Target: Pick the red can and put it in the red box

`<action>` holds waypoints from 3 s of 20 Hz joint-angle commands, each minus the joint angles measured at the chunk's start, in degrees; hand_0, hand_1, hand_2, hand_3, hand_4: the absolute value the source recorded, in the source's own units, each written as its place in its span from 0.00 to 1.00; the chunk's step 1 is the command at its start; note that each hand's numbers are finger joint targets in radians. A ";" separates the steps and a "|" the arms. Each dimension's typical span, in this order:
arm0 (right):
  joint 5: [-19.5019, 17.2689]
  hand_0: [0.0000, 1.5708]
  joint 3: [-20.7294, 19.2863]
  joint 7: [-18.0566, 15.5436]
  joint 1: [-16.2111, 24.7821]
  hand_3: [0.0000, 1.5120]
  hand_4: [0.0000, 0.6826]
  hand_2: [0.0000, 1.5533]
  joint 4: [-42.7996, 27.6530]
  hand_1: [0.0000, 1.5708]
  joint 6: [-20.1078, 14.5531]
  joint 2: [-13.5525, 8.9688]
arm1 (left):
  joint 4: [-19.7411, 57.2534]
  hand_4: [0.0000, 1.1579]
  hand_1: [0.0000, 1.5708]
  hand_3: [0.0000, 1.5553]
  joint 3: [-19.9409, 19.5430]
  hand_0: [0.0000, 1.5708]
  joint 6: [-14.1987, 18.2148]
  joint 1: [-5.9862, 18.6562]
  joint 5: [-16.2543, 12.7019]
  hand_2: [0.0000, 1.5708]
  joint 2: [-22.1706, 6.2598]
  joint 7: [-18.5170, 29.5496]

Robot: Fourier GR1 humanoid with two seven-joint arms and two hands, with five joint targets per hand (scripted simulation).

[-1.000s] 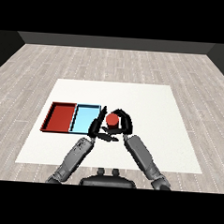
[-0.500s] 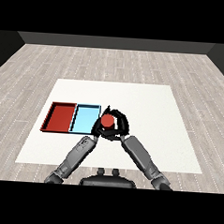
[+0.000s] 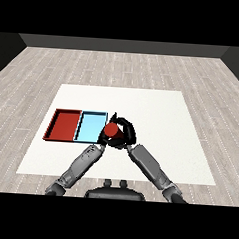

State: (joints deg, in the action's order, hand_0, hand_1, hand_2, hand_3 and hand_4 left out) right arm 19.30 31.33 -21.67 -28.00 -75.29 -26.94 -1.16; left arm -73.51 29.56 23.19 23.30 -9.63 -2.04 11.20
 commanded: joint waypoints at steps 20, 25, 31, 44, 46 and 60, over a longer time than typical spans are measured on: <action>0.53 0.96 1.17 -2.26 -0.53 0.92 0.80 0.94 0.40 0.96 1.34 1.09 | 0.65 0.76 1.00 0.92 3.57 1.00 11.14 4.17 1.14 0.97 1.94 -4.01; 3.99 0.94 -0.91 -1.70 -0.78 0.92 0.78 0.93 -0.97 0.94 3.27 1.09 | -0.47 0.83 1.00 0.93 2.30 1.00 9.45 2.47 0.26 0.98 1.93 -1.26; -0.10 0.00 -1.14 0.90 1.19 0.00 0.00 0.00 -4.98 0.00 5.33 1.10 | 0.08 0.98 1.00 0.96 2.54 1.00 9.98 2.66 -0.82 1.00 1.95 -0.70; -5.14 0.00 -9.94 1.70 1.44 0.00 0.00 0.00 -6.87 0.00 8.72 -3.14 | -7.58 0.99 1.00 0.95 4.76 1.00 13.07 -1.60 5.77 1.00 2.02 -5.69; -6.90 0.00 -9.31 5.36 4.91 0.00 0.00 0.00 -14.94 0.00 5.21 -3.71 | 1.52 0.99 1.00 0.95 4.02 1.00 12.20 1.48 -0.24 1.00 2.01 0.31; -3.02 0.00 -23.64 8.15 11.48 0.00 0.00 0.00 -26.69 0.00 9.38 -9.57 | -11.83 0.98 1.00 0.95 -5.57 1.00 5.90 -5.15 4.77 1.00 -6.28 -4.77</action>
State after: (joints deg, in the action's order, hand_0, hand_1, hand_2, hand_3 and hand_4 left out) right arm 15.18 10.85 -11.72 -19.50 -102.65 -19.27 -9.90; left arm -78.98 25.21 29.07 19.72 -6.68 -4.63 9.21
